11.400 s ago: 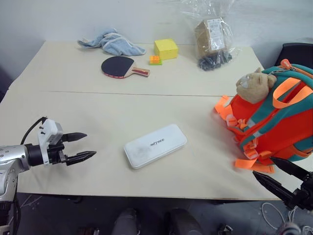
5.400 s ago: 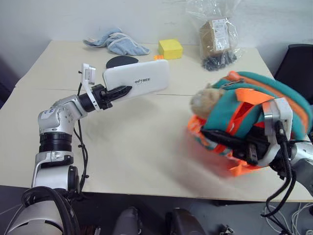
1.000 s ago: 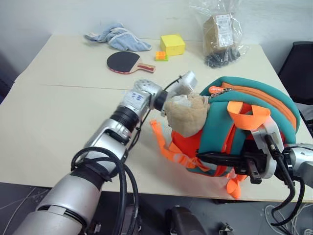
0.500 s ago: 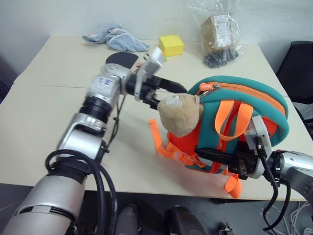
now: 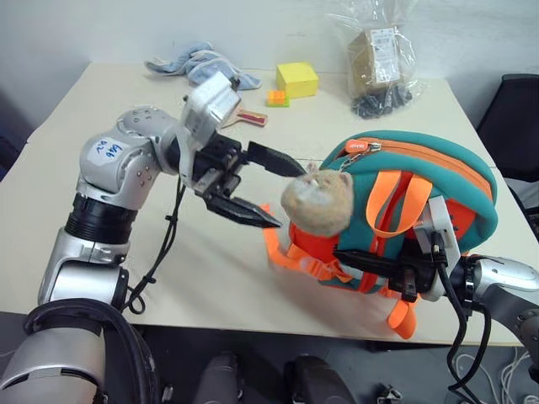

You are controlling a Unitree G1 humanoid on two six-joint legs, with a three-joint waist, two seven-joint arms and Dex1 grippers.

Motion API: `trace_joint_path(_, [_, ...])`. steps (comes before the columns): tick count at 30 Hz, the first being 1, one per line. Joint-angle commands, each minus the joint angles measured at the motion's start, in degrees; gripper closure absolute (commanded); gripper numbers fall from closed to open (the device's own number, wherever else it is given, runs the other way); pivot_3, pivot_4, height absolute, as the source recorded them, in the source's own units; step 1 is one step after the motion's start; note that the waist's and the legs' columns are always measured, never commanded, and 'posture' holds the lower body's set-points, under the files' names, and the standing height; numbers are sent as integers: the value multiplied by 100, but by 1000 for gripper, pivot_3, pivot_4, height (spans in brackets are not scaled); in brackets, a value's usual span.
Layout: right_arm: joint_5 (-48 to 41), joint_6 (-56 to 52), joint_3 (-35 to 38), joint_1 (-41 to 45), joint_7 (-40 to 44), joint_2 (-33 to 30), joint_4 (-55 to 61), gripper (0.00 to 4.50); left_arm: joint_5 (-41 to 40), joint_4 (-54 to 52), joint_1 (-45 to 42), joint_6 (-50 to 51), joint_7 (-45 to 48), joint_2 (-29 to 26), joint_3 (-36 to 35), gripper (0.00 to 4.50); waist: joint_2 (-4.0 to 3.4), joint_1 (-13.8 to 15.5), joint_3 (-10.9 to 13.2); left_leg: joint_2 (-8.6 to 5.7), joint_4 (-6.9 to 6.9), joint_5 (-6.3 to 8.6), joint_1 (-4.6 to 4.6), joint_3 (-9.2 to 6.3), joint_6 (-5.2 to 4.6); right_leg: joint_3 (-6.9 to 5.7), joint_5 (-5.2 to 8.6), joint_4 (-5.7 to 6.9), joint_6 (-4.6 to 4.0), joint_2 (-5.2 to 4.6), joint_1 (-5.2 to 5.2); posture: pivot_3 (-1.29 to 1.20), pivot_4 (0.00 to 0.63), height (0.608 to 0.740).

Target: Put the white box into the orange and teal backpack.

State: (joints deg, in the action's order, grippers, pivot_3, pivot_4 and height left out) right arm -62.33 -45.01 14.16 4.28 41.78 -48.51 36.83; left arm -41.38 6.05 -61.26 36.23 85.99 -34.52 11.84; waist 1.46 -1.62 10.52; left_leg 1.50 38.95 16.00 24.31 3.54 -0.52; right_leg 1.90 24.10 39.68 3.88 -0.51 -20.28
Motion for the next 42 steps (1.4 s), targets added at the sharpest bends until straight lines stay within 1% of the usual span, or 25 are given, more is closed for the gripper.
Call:
trace_joint_path(1, [-133, -36, 73, 60, -23, -41, 104, 4500, 368, 27, -164, -329, -22, 235, 42, 27, 0, -1, 0, -1, 1, 0, -2, 0, 0, 0, 0, -4, 0, 0, 2, 0, 150, 740])
trace_joint_path(2, [-155, -45, 73, 79, -41, -44, 118, 4500, 649, 124, -175, -625, -132, 355, 124, 27, 0, -2, 0, -2, 2, 0, -5, 1, 0, 0, 0, -4, 0, 0, 4, 0, 150, 740])
trace_joint_path(4, [-231, -57, 81, 117, -101, -31, 166, 4500, 936, 272, -215, -841, -315, 573, 172, 27, 0, -2, 0, -2, 3, 0, -12, 0, 0, 1, 0, -5, 0, 2, 10, 0, 150, 740])
trace_joint_path(8, [-370, -73, 76, 136, -204, -7, 286, 4500, 1021, 399, -211, -816, -618, 951, 9, 27, 0, 2, 0, -2, 3, 1, -11, 0, -1, 2, 0, -6, 0, 3, 11, 0, 150, 740])
trace_joint_path(12, [-420, -34, 82, 145, -304, 27, 304, 4500, 1077, 300, -74, -701, -729, 1042, -25, 27, 0, 0, 0, -2, 1, 1, -11, 0, -2, 2, 0, -7, 0, 3, 11, 0, 150, 740])
trace_joint_path(15, [-486, -2, 135, 135, -382, 58, 294, 4500, 1272, 370, -26, -731, -895, 1066, 47, 533, 0, 4, 0, -2, 1, 1, -11, 0, -2, 1, 0, -7, 0, 3, 12, 0, 150, 740])
trace_joint_path(19, [-538, 32, 213, 71, -394, 26, 329, 4500, 1367, 401, -33, -680, -746, 996, 100, 1775, 0, 3, 0, -2, 1, 1, -11, 0, -2, 1, 0, -8, 0, 3, 13, 0, 150, 740])
trace_joint_path(24, [-505, 130, 324, -156, -413, 55, 397, 4500, 1488, 725, -240, -720, -729, 908, -51, 3022, 0, 6, 0, -2, 1, 1, -12, 0, -2, 1, 0, -9, 0, 3, 13, 0, 150, 740])
trace_joint_path(27, [-453, 204, 362, -292, -435, 94, 460, 4500, 1552, 1016, -478, -960, -515, 830, -132, 3594, 0, 4, 0, -2, 1, 1, -12, 0, -2, 1, 0, -10, 0, 3, 13, 0, 150, 740])
trace_joint_path(28, [-409, 254, 399, -367, -422, 117, 497, 4500, 1425, 1249, -764, -816, -510, 823, -309, 3684, 0, 5, 0, -2, 0, 1, -11, 0, -2, 1, 0, -10, 0, 4, 13, 0, 150, 740])
trace_joint_path(31, [-409, 402, 510, -546, -394, 199, 601, 4500, 1181, 2108, -1590, -545, -358, 738, -723, 3684, 2, 11, 1, -2, 2, 1, -5, -1, -2, -1, 0, -10, 0, 6, 8, 0, 150, 740])
trace_joint_path(33, [-417, 470, 578, -655, -403, 221, 666, 4500, 1559, 2617, -1771, -1128, 83, 524, -567, 3684, 1, -7, 0, -5, -2, 1, -4, 2, -2, 3, 0, -12, 0, 4, 8, 0, 150, 740])
trace_joint_path(37, [-142, 626, 586, -897, -444, 261, 765, 4500, 2296, 3525, -1768, -2124, 456, 333, -185, 3684, -7, -3, -3, -8, -21, 0, -24, 3, -1, 12, 0, -16, 0, 4, 10, 0, 150, 740])
trace_joint_path(42, [-5, 863, 678, -1144, -479, 375, 837, 4500, 3200, 4290, -1324, -3640, 579, 248, 396, 3684, -6, -2, -3, -6, -16, -2, -20, -1, 3, 10, 0, -14, 0, 4, 9, 0, 150, 740])
